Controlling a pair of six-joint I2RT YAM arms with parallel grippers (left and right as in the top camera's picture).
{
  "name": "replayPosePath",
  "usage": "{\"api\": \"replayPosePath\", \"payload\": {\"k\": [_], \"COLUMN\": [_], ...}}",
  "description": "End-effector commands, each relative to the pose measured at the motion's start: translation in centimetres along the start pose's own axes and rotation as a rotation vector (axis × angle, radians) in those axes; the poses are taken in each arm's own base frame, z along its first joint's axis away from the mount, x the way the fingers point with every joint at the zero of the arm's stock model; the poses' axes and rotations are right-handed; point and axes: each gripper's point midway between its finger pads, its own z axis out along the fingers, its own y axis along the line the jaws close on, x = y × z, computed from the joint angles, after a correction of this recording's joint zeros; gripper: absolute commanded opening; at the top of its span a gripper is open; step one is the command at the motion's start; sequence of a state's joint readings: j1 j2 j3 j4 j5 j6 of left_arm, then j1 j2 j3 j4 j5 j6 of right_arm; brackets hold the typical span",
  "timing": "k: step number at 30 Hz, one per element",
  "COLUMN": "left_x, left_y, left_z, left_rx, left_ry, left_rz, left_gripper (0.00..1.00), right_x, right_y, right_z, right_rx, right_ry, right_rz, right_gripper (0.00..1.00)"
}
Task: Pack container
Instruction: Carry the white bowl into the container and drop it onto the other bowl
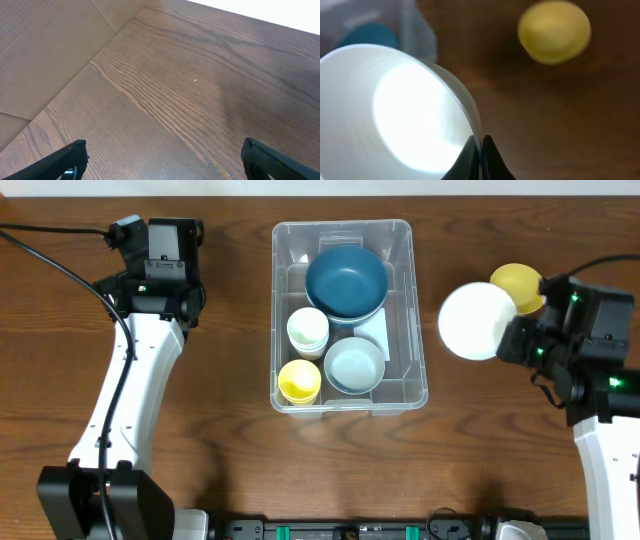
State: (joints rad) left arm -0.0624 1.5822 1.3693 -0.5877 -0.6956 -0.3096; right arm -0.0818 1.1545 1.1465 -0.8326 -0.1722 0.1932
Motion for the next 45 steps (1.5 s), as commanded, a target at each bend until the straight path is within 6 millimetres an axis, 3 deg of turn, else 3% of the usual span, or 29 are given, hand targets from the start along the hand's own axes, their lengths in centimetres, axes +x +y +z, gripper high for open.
{"api": "replayPosePath", "payload": {"k": [1,5,14,25,34,35,38,45], "left_x": [-0.6,-0.6,-0.6,-0.6,-0.6,-0.6,-0.6,-0.6], "left_y": [0.8,0.8,0.8,0.8,0.8,0.8,0.8,0.8], "left_z": [-0.4,-0.4,-0.4,-0.4,-0.4,-0.4,-0.4,-0.4], "left_rx": [-0.020,-0.020,-0.020,-0.020,-0.020,-0.020,-0.020,-0.020], "left_ry": [-0.018,-0.018,-0.018,-0.018,-0.018,-0.018,-0.018,-0.018], "left_rz": [-0.007,-0.006,-0.006,-0.006,-0.006,-0.006,-0.007,-0.006], "left_gripper": [0.98,0.98,0.98,0.98,0.98,0.98,0.98,0.98], "right_x": [-1.4,-0.8,3.1,6.3,8.4,8.5,8.6,8.0], "right_y": [3.1,5.9,11.1,13.1,15.8,15.9,16.1,15.4], "right_z": [-1.5,-1.1,3.4,7.8,10.0,10.1,10.1,10.2], "right_rx": [-0.072,-0.125,-0.116,-0.077,-0.114,-0.117,-0.116,-0.090], "right_ry": [-0.052,-0.027,0.101,0.201,0.232,0.234,0.233,0.222], "right_rz": [-0.086,-0.161,-0.341,-0.430,-0.492,-0.497,-0.502,-0.489], "right_gripper": [0.01,0.01,0.01,0.01,0.02,0.08,0.50,0.59]}}
